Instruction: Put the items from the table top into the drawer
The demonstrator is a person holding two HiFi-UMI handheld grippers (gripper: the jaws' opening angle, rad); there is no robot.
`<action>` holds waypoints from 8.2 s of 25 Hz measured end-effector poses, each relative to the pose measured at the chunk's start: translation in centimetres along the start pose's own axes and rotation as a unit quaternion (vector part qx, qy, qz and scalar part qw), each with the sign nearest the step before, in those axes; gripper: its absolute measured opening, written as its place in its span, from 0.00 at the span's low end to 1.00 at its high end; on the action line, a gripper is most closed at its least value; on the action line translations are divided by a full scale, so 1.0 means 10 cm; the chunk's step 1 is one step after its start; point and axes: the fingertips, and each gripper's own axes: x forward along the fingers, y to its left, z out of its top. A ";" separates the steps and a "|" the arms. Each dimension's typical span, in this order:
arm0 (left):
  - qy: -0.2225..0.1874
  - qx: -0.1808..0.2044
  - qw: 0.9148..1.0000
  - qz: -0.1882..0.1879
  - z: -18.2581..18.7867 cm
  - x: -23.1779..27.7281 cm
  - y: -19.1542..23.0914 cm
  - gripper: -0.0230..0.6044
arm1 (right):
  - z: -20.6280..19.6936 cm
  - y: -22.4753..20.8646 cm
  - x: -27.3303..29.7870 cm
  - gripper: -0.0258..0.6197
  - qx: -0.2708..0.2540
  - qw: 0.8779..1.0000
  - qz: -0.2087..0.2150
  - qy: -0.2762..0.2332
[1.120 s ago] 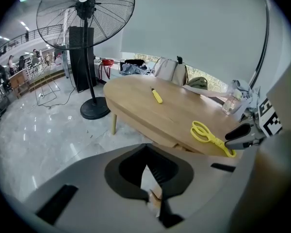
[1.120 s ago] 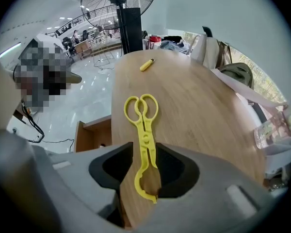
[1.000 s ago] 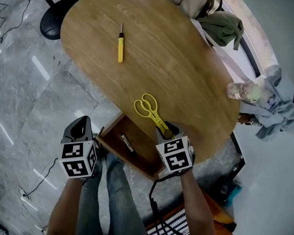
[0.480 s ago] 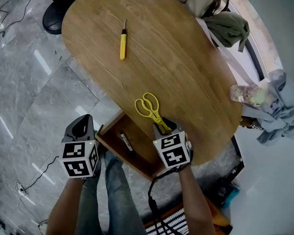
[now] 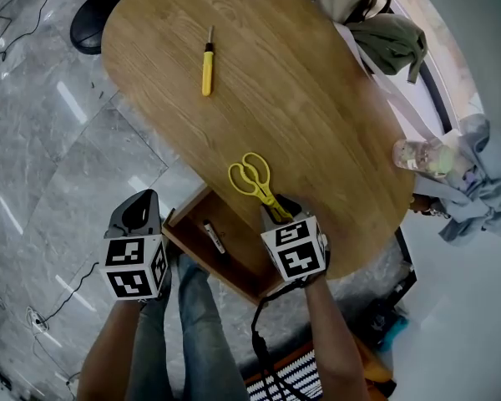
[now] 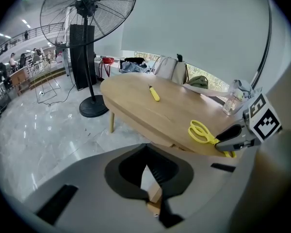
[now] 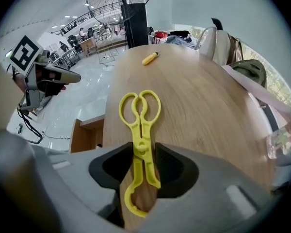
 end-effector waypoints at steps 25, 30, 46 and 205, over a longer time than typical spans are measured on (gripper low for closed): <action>0.001 0.014 1.000 -0.010 -0.08 -0.10 0.15 0.03 | -0.02 0.01 -0.09 0.22 0.007 1.000 -0.027 0.001; 0.002 0.021 1.000 -0.018 -0.12 -0.14 0.19 0.03 | -0.05 0.11 -0.15 0.22 0.010 0.999 -0.034 0.000; 0.007 0.066 0.997 -0.050 -0.33 -0.32 0.38 0.03 | -0.28 0.68 -0.27 0.22 0.026 0.998 -0.049 -0.004; -0.024 -0.100 0.992 0.067 0.57 -0.19 1.78 0.03 | 3.05 -0.32 0.72 0.17 0.137 0.974 -0.105 -0.149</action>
